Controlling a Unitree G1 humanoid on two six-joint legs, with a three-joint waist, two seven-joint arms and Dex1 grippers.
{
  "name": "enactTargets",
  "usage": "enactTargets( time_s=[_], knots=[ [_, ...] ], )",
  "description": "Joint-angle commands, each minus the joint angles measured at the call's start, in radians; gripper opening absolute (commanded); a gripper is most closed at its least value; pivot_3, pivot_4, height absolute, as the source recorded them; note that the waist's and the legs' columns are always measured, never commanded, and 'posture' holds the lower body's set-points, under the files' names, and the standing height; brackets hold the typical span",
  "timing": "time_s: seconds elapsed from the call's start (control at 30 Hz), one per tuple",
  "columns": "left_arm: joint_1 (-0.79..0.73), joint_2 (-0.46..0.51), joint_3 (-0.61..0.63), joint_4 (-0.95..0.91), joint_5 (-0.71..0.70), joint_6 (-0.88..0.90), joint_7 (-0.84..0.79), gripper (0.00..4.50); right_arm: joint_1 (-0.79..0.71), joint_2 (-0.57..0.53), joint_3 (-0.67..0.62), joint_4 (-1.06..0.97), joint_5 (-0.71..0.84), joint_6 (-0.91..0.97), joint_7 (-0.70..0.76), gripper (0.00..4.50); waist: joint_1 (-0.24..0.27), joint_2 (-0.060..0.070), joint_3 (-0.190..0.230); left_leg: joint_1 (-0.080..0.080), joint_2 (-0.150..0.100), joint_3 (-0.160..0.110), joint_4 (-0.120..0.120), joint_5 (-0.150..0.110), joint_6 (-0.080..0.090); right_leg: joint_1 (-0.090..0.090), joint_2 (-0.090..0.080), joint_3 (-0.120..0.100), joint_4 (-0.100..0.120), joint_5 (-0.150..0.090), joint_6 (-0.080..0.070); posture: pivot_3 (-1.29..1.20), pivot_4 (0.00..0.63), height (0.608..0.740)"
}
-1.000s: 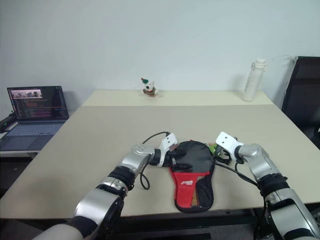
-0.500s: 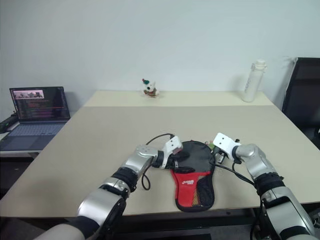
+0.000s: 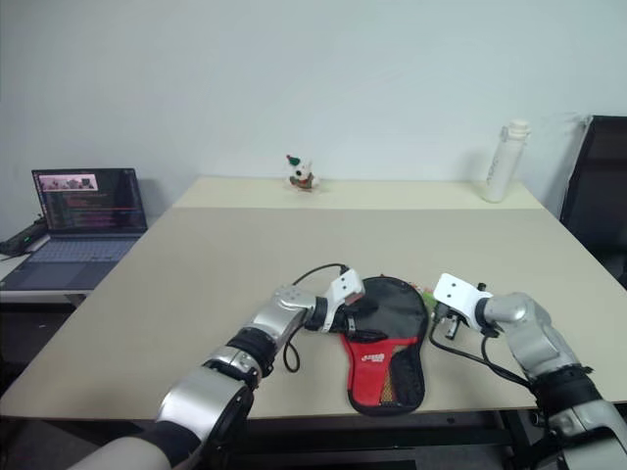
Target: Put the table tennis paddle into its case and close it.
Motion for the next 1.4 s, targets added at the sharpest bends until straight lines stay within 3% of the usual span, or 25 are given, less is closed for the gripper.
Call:
enactTargets(
  time_s=[0.03, 0.43, 0.73, 0.93, 1.2, 1.3, 1.4],
  knots=[
    [0.006, -0.022, -0.034, 0.036, 0.033, 0.012, -0.01, 4.5, 0.088, -0.086, -0.063, -0.175, 0.035, 0.05, 0.064, 0.05, 0.004, 0.0, 0.0, 0.0, 0.0, 0.0, 0.0, 0.0, 0.0, 0.0, 0.0, 0.0, 0.0, 0.0, 0.0, 0.0, 0.15, 0.74],
    [-0.008, -0.048, -0.029, 0.054, 0.05, 0.005, 0.005, 4.5, 0.52, -0.335, -0.199, -0.776, 0.237, 0.259, 0.277, 0.05, 0.014, 0.0, 0.0, 0.0, 0.0, -0.001, 0.003, -0.001, -0.001, 0.001, 0.0, -0.001, -0.001, -0.001, 0.001, 0.0, 0.15, 0.74],
    [-0.016, -0.054, -0.023, 0.06, 0.051, 0.005, 0.023, 4.5, 0.675, -0.386, -0.125, -0.997, 0.301, 0.317, 0.299, 0.05, 0.017, 0.0, 0.0, -0.001, 0.0, -0.001, 0.003, -0.002, -0.003, 0.002, -0.001, -0.002, -0.004, -0.001, 0.001, 0.0, 0.15, 0.74],
    [-0.02, -0.055, -0.021, 0.064, 0.052, 0.002, 0.033, 4.5, 0.72, -0.416, -0.111, -1.08, 0.351, 0.351, 0.308, 0.05, 0.017, 0.0, 0.0, 0.001, 0.001, -0.002, 0.003, -0.002, -0.003, 0.008, -0.001, -0.003, -0.011, 0.0, 0.003, 0.0, 0.15, 0.74],
    [-0.023, -0.061, -0.02, 0.061, 0.052, 0.003, 0.041, 4.5, 0.6, -0.398, -0.075, -1.068, 0.384, 0.409, 0.293, 0.05, 0.018, 0.0, 0.0, 0.001, 0.001, -0.002, 0.003, -0.004, -0.004, 0.01, -0.001, -0.003, -0.013, 0.001, 0.004, 0.0, 0.15, 0.74],
    [-0.024, -0.064, -0.018, 0.059, 0.049, 0.004, 0.044, 4.5, 0.558, -0.398, -0.093, -1.075, 0.442, 0.469, 0.296, 0.71, 0.018, 0.0, 0.0, 0.001, 0.001, -0.002, 0.004, -0.004, -0.004, 0.01, -0.001, -0.004, -0.013, 0.001, 0.004, 0.0, 0.15, 0.74],
    [-0.023, -0.067, -0.016, 0.057, 0.047, 0.004, 0.047, 4.5, 0.505, -0.369, -0.113, -1.079, 0.518, 0.549, 0.269, 1.73, 0.018, 0.0, 0.0, 0.001, 0.001, -0.003, 0.004, -0.004, -0.004, 0.011, -0.001, -0.004, -0.013, 0.001, 0.004, 0.0, 0.15, 0.74]
  ],
)
